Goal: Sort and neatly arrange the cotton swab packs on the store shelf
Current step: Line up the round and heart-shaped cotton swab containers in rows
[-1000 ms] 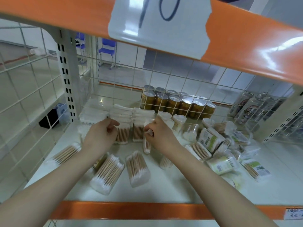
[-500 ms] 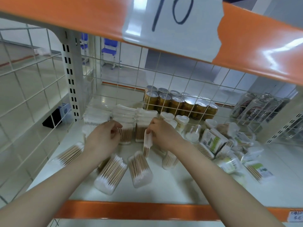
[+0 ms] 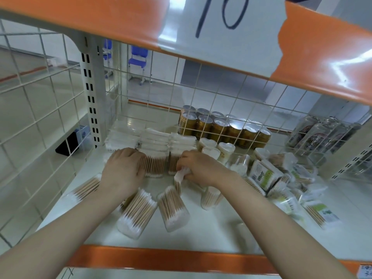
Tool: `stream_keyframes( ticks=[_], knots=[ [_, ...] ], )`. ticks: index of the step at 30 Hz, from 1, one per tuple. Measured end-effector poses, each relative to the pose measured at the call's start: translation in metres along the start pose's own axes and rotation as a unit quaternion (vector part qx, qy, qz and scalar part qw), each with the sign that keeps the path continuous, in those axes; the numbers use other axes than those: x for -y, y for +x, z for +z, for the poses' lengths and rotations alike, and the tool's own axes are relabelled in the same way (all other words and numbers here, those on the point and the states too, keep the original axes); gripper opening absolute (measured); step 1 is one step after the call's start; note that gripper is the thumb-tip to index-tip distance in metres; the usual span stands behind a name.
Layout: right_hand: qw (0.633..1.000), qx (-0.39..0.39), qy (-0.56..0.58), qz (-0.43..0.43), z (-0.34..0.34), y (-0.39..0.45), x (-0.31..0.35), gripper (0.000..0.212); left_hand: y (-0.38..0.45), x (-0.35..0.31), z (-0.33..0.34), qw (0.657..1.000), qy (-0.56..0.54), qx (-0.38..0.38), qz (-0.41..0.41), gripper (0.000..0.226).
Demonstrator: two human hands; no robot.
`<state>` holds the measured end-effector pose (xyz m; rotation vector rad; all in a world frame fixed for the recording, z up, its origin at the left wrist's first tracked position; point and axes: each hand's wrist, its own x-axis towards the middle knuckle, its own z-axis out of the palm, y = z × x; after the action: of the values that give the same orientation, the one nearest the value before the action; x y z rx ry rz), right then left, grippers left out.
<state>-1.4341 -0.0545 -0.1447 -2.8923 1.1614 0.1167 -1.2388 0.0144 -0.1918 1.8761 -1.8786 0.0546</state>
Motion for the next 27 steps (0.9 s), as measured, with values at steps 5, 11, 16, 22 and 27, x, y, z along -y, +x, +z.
stream_keyframes(
  ticks=[5,11,16,22,27],
  knots=[
    [0.999,0.0,-0.014,0.034,0.003,0.005,-0.005,0.025,0.004,0.002,-0.002,0.998,0.04,0.035,0.027,0.048],
    [0.997,-0.032,-0.033,0.062,0.008,0.012,-0.006,0.025,0.012,-0.004,0.0,0.991,0.094,0.087,0.034,0.052],
    [0.994,-0.065,-0.056,0.07,0.011,0.015,-0.007,0.027,0.02,-0.01,0.002,0.981,0.136,0.127,0.049,0.055],
    [0.993,-0.059,-0.07,0.068,0.016,0.014,-0.007,0.04,0.023,-0.012,0.005,0.981,0.129,0.14,0.046,0.054],
    [0.991,-0.077,-0.09,0.069,0.022,0.019,-0.003,0.044,0.024,-0.012,0.007,0.984,0.111,0.131,0.042,0.054]
  ],
)
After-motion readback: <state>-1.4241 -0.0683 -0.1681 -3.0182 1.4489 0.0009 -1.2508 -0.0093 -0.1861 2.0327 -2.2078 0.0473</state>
